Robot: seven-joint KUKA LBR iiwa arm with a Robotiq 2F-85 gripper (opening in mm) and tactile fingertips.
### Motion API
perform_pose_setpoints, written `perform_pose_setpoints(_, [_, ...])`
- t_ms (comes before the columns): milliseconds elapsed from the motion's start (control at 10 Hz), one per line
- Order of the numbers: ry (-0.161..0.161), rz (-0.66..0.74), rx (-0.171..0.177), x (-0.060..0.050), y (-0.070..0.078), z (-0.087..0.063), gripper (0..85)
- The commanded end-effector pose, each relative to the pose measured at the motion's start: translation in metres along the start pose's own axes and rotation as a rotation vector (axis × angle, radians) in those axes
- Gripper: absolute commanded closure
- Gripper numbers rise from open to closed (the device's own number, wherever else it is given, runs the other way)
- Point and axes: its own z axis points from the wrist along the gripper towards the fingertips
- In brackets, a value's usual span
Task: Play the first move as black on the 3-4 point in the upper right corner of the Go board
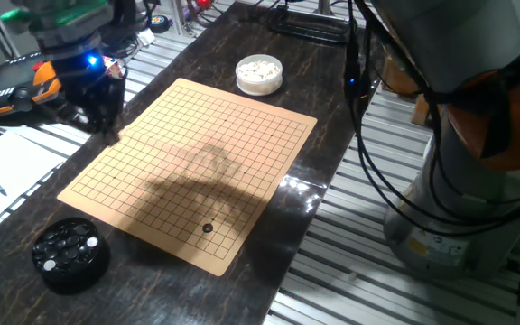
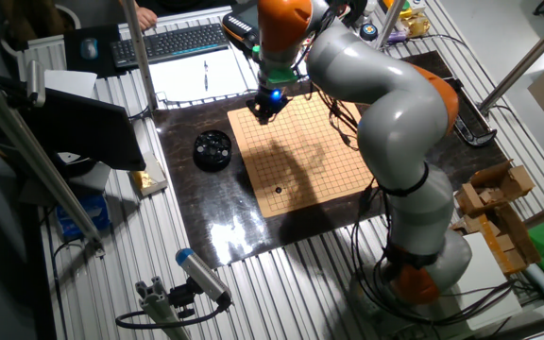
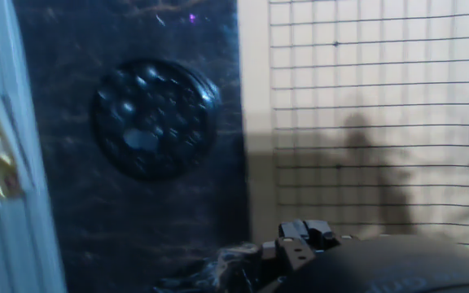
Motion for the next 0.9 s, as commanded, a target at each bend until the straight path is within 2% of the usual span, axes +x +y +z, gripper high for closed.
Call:
perform_pose_setpoints(0, [-0.011, 0.022, -0.003, -0.005, 0.012, 0.004, 84.3])
perform_pose_setpoints(200, [-0.013, 0.053, -0.001, -0.015, 0.026, 0.017, 84.3])
perform_pose_setpoints(300, [0.002, 0.070, 0.001, -0.020, 0.033, 0.026, 84.3])
perform_pose_setpoints(500, [-0.012, 0.081, 0.021, -0.028, 0.049, 0.052, 84.3])
perform_pose_setpoints(600, [-0.028, 0.089, 0.017, -0.030, 0.055, 0.061, 84.3])
perform_pose_setpoints(800, [-0.031, 0.094, 0.003, -0.037, 0.061, 0.076, 84.3])
